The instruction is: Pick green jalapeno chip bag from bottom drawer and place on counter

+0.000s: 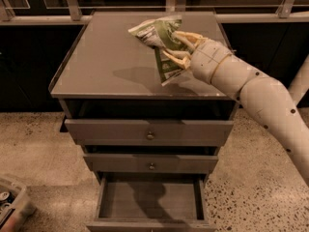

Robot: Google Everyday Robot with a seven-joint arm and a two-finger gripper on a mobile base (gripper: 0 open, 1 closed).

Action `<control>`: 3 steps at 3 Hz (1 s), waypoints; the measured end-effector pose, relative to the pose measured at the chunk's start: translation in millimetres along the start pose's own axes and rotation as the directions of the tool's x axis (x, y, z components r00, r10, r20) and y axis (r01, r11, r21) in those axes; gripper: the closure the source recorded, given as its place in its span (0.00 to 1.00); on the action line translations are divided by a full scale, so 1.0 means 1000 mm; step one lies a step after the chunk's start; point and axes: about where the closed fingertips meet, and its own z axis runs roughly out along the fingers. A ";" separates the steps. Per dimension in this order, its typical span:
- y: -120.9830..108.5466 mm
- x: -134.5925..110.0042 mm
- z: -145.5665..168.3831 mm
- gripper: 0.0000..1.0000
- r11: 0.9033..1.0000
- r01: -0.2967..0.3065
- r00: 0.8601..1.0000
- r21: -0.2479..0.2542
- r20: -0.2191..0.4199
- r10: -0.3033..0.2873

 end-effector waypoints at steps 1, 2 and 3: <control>0.012 0.021 0.009 1.00 0.996 -0.065 0.998 -0.060 -0.014 0.065; 0.013 0.021 0.009 0.81 0.996 -0.066 0.998 -0.067 -0.015 0.065; 0.013 0.021 0.009 0.58 0.996 -0.066 0.998 -0.067 -0.015 0.065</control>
Offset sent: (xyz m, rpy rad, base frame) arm 0.0112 0.0030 -0.0201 0.0131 0.0685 0.0405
